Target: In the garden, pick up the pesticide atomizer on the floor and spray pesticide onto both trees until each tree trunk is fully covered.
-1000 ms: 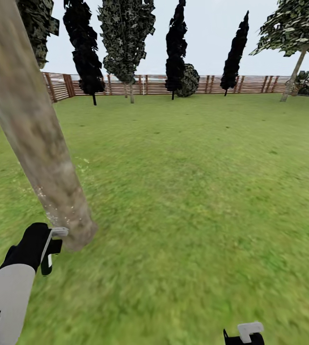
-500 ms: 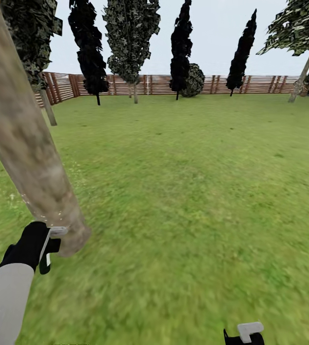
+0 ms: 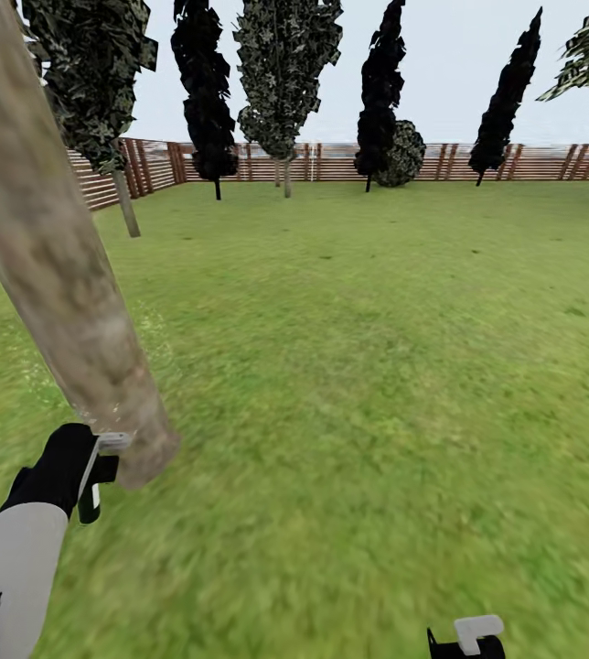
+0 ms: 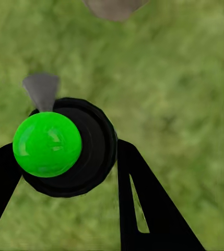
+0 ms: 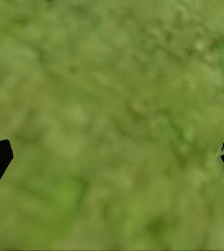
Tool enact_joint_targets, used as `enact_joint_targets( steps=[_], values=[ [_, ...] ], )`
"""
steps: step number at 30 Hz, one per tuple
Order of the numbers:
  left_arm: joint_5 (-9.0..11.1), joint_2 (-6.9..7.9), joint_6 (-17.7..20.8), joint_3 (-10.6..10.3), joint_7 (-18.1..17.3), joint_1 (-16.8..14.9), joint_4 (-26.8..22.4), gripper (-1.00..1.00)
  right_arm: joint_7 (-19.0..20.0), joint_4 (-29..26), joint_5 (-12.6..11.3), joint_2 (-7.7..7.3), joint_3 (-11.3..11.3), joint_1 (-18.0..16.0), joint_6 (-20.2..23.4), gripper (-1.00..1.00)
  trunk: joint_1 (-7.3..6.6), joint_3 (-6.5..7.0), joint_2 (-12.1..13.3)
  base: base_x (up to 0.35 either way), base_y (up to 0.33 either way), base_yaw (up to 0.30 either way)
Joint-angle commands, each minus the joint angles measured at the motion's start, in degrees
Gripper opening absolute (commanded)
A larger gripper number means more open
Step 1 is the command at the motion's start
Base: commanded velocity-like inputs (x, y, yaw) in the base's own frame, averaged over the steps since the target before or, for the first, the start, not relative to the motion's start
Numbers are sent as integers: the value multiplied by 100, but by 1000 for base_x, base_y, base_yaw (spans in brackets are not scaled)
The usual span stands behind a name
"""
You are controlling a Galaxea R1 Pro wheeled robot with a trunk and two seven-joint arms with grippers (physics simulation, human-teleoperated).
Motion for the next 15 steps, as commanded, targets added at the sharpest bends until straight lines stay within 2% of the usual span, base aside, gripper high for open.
enact_joint_targets(
  steps=[1, 3, 5, 7, 9, 15],
  values=[
    [-24, -4, -1, -1, 0, 0, -2, -100, -1, 1, 0, 0, -1, 0, 0, 100, 0, 0, 0, 82, -32, 1],
    [-49, 42, 15, 2, 0, -73, -11, -100, 4, 4, 0, -1, -3, 0, 0, 100, 0, 0, 0, 19, -7, 0],
    [-50, 72, 74, 5, 0, -394, 2, -100, 5, 6, -2, 5, 1, 0, 0, 100, 0, 0, 0, 4, -2, 0],
    [-158, 80, 100, 6, 0, -636, 0, -100, 5, 6, 0, 8, 5, 0, 0, 100, 0, 0, 0, 0, 0, 196],
    [-238, 84, 109, 9, 0, -664, 0, -100, 5, 7, 0, 8, 5, 0, 0, 100, 0, 0, 0, 0, 0, 266],
    [-241, -6, 113, 7, 0, -665, 0, -100, 5, 7, 0, 8, 5, 0, 0, 100, 0, 0, 0, 0, -12, 276]
  ],
)
